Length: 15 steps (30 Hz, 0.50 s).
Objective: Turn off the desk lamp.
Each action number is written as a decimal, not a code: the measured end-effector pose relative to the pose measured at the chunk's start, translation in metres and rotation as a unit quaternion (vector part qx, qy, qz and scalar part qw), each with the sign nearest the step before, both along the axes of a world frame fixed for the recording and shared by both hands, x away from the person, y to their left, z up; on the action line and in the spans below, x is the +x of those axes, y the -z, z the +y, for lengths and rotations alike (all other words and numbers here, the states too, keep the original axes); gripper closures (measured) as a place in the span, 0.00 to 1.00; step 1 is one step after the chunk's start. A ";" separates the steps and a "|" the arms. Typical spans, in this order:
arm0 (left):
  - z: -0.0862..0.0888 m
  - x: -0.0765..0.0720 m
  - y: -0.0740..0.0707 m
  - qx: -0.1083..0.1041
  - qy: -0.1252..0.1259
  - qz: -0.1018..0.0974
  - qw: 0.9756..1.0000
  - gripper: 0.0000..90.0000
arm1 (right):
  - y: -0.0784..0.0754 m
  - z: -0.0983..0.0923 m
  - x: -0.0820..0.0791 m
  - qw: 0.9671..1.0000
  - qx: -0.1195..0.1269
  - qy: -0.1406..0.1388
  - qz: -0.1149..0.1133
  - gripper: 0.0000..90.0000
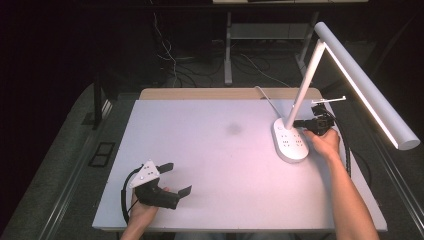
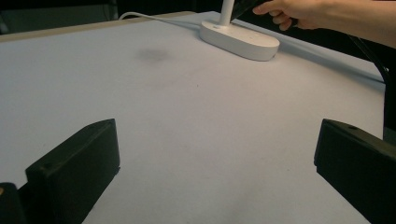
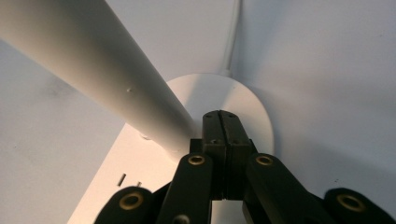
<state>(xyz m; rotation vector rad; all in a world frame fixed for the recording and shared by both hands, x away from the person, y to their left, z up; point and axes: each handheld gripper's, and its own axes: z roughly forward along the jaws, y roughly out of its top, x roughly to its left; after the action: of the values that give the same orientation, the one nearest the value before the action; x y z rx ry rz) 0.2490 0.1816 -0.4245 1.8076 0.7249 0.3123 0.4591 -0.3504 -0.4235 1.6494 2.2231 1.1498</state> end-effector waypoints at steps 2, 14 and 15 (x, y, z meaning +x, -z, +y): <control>0.000 0.000 0.000 0.000 0.000 0.000 1.000 0.00 | 0.000 0.000 0.000 1.000 0.001 -0.002 0.000 1.00; 0.002 0.000 -0.001 0.000 -0.004 -0.001 1.000 0.00 | 0.004 -0.001 0.000 1.000 0.017 -0.003 0.001 1.00; 0.002 0.000 -0.001 0.000 -0.004 -0.002 1.000 0.00 | 0.005 -0.002 0.000 1.000 0.019 -0.004 0.000 1.00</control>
<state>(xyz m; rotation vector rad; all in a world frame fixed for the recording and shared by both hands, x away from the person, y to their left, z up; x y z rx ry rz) 0.2486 0.1835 -0.4239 1.8040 0.7300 0.3205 0.4596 -0.3520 -0.4283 1.6564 2.2220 1.2022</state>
